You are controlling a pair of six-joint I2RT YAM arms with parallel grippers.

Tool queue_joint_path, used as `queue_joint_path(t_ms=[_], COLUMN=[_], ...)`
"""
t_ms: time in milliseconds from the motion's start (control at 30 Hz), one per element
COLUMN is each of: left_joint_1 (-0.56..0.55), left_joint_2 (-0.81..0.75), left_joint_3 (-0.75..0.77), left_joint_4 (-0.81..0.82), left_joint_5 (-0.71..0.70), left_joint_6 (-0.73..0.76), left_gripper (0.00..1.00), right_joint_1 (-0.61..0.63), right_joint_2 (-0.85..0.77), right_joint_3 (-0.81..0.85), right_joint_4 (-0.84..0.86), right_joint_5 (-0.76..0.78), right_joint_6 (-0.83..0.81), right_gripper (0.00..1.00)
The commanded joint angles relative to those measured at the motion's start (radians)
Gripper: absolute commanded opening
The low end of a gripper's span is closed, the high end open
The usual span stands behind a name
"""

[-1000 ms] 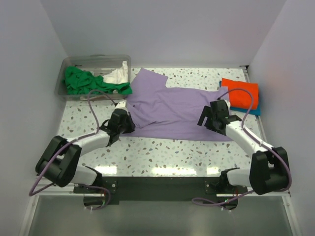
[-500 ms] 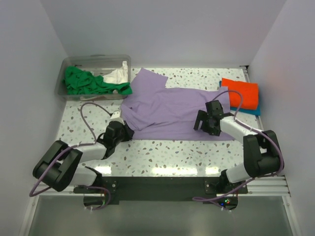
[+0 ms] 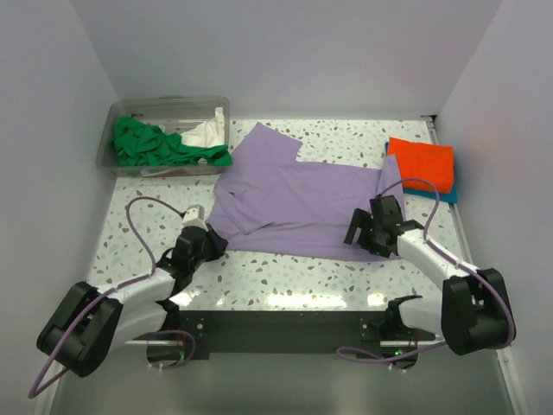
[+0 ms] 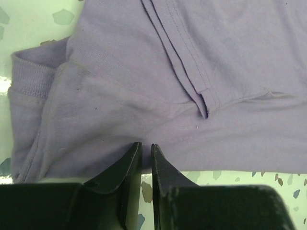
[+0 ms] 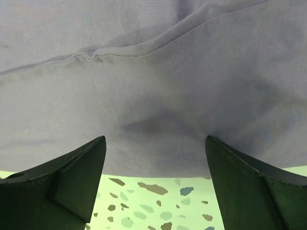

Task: Fold and stack the t-shirts
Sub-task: Fold the tshirt

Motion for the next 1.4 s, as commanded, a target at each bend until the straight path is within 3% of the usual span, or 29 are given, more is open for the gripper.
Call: queue_joint_path(t_ms=[0,167,367,667,1000,1167,1367], left_joint_1=[-0.001,-0.003,-0.003,0.000,0.005,0.006,0.006], left_joint_2=[-0.064,-0.123,-0.077,0.131,0.208,0.208,0.218], left_joint_3=[-0.025,-0.007,0.051,0.177,0.098,0.049,-0.025], left_joint_4=[-0.062,-0.060,0.107,0.177,0.280,0.257,0.234], left_joint_5=[-0.009,0.030,0.181,0.083,0.041,0.009,-0.025], left_joint_6=[-0.031,0.014,0.156,0.206,0.149,0.088,0.005], left_gripper=[0.18,0.18,0.18,0.13,0.06,0.00,0.00], right_joint_1=[0.003,0.003,0.026,0.151,0.217,0.228,0.242], right_joint_2=[-0.041,-0.087,-0.085,0.039,0.204,0.237,0.258], right_joint_3=[-0.045,0.013,0.138,0.198,0.252,0.226,0.156], right_joint_4=[-0.135,-0.180,-0.201,-0.067,0.044,0.050,0.076], right_joint_5=[-0.047,-0.040,-0.021,-0.049,-0.060,-0.037,-0.033], right_joint_6=[0.047,0.029,-0.034,-0.026,-0.040,-0.048,-0.017], right_gripper=[0.88,0.89,0.89,0.90,0.90,0.90,0.90])
